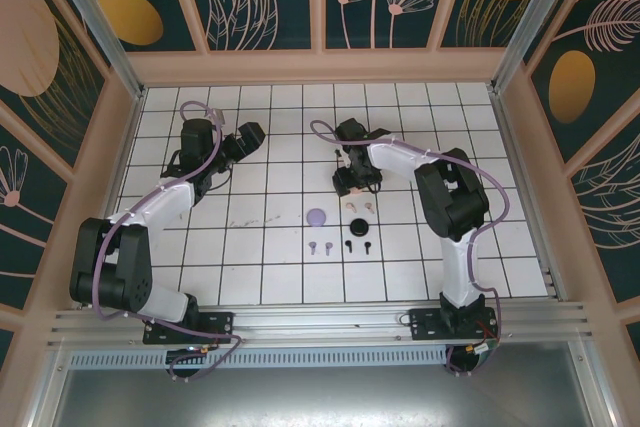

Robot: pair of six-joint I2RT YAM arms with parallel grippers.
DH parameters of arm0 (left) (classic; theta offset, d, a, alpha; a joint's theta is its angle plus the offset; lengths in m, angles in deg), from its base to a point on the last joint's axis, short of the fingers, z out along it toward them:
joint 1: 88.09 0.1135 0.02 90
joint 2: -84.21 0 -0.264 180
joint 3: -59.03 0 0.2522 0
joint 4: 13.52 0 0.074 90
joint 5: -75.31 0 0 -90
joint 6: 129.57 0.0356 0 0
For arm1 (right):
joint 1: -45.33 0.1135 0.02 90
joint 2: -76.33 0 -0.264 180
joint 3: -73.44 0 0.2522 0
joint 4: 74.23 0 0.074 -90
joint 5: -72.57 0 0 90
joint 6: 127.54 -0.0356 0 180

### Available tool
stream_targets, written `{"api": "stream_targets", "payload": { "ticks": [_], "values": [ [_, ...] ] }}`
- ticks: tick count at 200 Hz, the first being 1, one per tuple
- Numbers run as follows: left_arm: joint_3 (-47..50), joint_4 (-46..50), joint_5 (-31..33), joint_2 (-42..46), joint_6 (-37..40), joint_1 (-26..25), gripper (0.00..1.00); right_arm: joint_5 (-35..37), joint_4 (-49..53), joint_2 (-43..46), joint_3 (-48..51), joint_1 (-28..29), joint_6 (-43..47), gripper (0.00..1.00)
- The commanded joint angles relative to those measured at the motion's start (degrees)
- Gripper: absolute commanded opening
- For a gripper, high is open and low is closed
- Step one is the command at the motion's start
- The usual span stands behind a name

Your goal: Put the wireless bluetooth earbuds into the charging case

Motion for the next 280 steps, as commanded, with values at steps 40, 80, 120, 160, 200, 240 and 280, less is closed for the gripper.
{"api": "stream_targets", "payload": {
  "ticks": [40, 80, 120, 160, 200, 240, 280],
  "values": [
    [-1.37, -0.67, -0.79, -0.28, 1.19, -0.31, 0.99, -1.18, 2.51, -2.02, -1.96, 0.64, 0.64, 0.56],
    [-1.37, -1.57, -0.17, -0.39, 0.41, -0.27, 0.99, -2.64, 2.20, -0.70, -2.01, 0.64, -2.73, 0.43],
    [-1.93, -3.72, 0.80, -0.79, -5.47, -0.31, 0.99, -6.44, -2.24, 3.35, -2.85, 0.30, -11.17, 0.41],
    [-2.27, -7.61, -0.97, -2.25, -6.62, -0.31, 0.99, -10.60, -6.87, 3.42, -6.62, -0.15, -18.02, 0.41],
    [-1.76, -7.76, -1.31, -2.58, -5.77, -0.31, 0.98, -7.45, -3.72, -0.07, -11.04, -0.15, -17.29, 0.41],
    [0.12, -8.39, -0.69, -1.84, -5.46, -0.31, 0.99, -2.75, -3.91, -2.11, -9.75, -0.27, -19.66, 0.42],
    [0.35, -8.56, -0.48, -1.67, -5.72, -0.40, 0.99, -0.27, -4.24, -2.76, -6.08, -0.30, -23.31, 0.43]
  ]
}}
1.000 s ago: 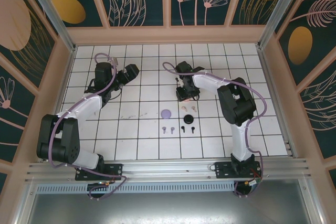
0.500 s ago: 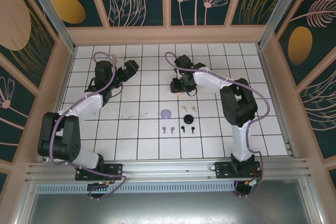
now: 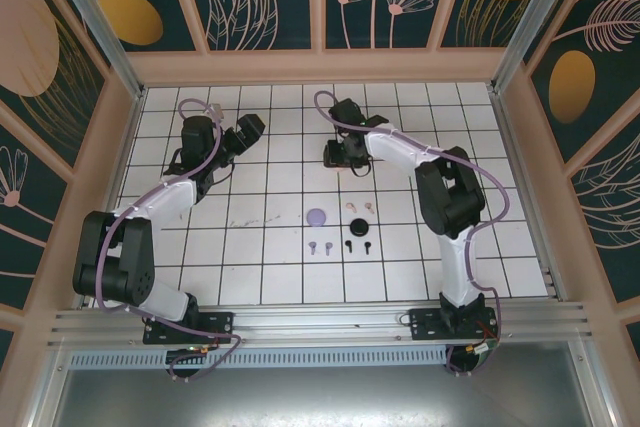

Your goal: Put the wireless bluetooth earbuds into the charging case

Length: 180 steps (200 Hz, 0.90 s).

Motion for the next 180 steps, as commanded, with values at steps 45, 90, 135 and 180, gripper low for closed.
{"api": "stream_targets", "payload": {
  "ticks": [45, 90, 135, 180],
  "values": [
    [1.72, -3.93, -0.66, -0.18, -1.70, -0.47, 0.99, 3.35, 1.19, -1.24, 4.83, -0.08, -5.52, 0.46],
    [0.84, -4.89, -1.80, -2.70, -3.25, -1.03, 0.99, 3.01, 2.15, -2.45, 4.95, 0.08, -6.17, 0.57],
    [0.39, -5.12, -3.22, -4.77, -3.61, -1.19, 0.99, 3.01, 4.10, -1.72, 0.55, 0.18, -5.64, 0.74],
    [-0.15, -3.57, -2.53, -4.42, -2.20, -1.16, 0.99, 6.77, 8.94, 3.23, -7.39, -0.06, -3.80, 0.77]
  ]
}}
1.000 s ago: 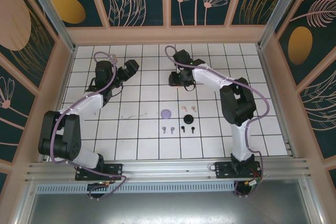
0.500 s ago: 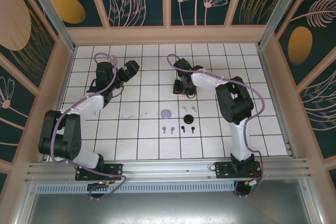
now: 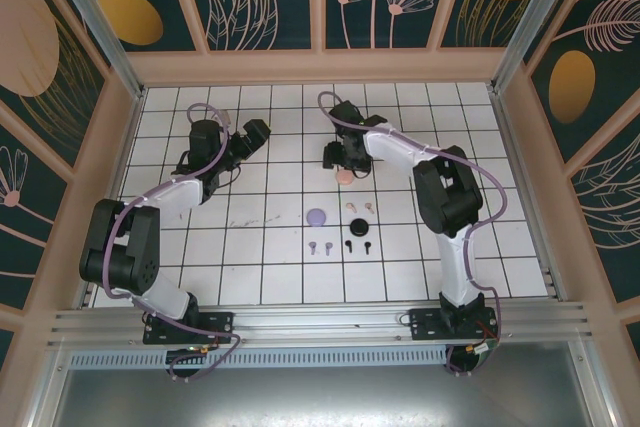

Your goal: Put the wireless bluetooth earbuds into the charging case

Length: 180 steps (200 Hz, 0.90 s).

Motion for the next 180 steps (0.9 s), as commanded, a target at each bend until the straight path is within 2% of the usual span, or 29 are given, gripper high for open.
{"api": "stream_targets", "payload": {
  "ticks": [1, 29, 81, 141, 180],
  "values": [
    [-1.25, -0.22, -0.58, -0.23, 0.58, -0.22, 0.99, 3.26, 4.81, 4.11, -5.02, -0.09, 1.34, 0.77],
    [-2.77, 1.37, -0.15, -0.23, 1.46, -0.22, 0.99, 3.06, 5.84, 3.78, -5.66, -0.32, 1.75, 0.77],
    [-5.04, 3.05, 0.30, -0.28, 2.83, -0.28, 0.99, 0.28, 0.88, 1.42, -1.13, -0.72, 1.04, 0.77],
    [-5.65, 3.25, 0.04, -0.67, 3.16, -0.34, 0.99, -6.72, -3.03, 0.21, 1.95, -0.67, -0.36, 0.76],
    [-5.31, 3.27, 0.06, -0.10, 3.26, -0.29, 0.99, -7.02, -3.75, -2.67, 0.64, -0.72, 0.14, 0.76]
  ]
}}
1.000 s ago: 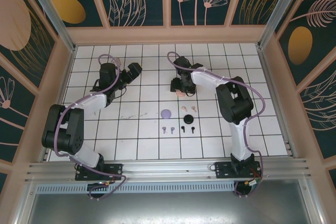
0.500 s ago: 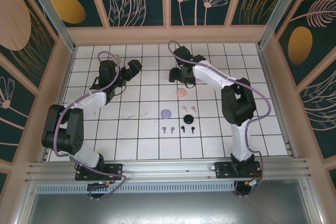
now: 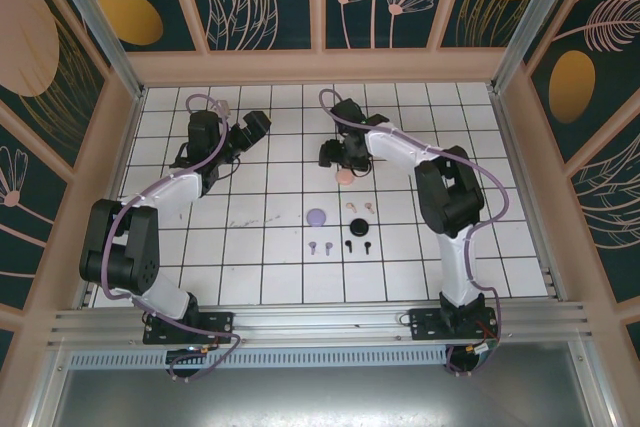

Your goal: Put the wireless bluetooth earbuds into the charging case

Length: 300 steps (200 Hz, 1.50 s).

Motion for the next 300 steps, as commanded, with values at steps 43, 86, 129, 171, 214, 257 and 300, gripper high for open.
{"api": "stream_targets", "payload": {
  "ticks": [43, 86, 129, 171, 214, 257, 300],
  "values": [
    [-0.51, 0.36, -0.03, 0.82, 1.38, -0.34, 0.99, -3.51, -0.90, -5.80, -3.53, -0.17, 1.38, 0.75],
    [0.39, 0.08, 0.08, 1.81, 1.26, -0.34, 0.99, -7.05, -2.08, -6.09, -4.44, 0.62, 3.31, 0.74],
    [1.30, -0.09, 0.27, 2.82, 1.18, -0.33, 0.99, -6.04, -2.08, -5.70, -7.11, 3.38, 4.99, 0.73],
    [2.11, -0.25, 0.41, 3.70, 1.24, -0.34, 0.99, -0.13, -0.55, -2.00, -6.23, 4.42, 2.82, 0.74],
    [2.81, -0.38, 0.61, 4.78, 1.22, -0.31, 0.99, 1.19, 1.55, 3.02, -1.03, 8.20, 1.63, 0.73],
    [3.15, -0.58, 0.35, 5.50, 1.11, -0.33, 0.99, 0.10, 1.07, 6.44, 4.84, 11.07, 0.04, 0.73],
    [3.16, -0.59, 0.26, 5.99, 1.08, -0.42, 0.99, -0.03, -0.54, 7.44, 9.82, 11.52, -1.25, 0.73]
  ]
}}
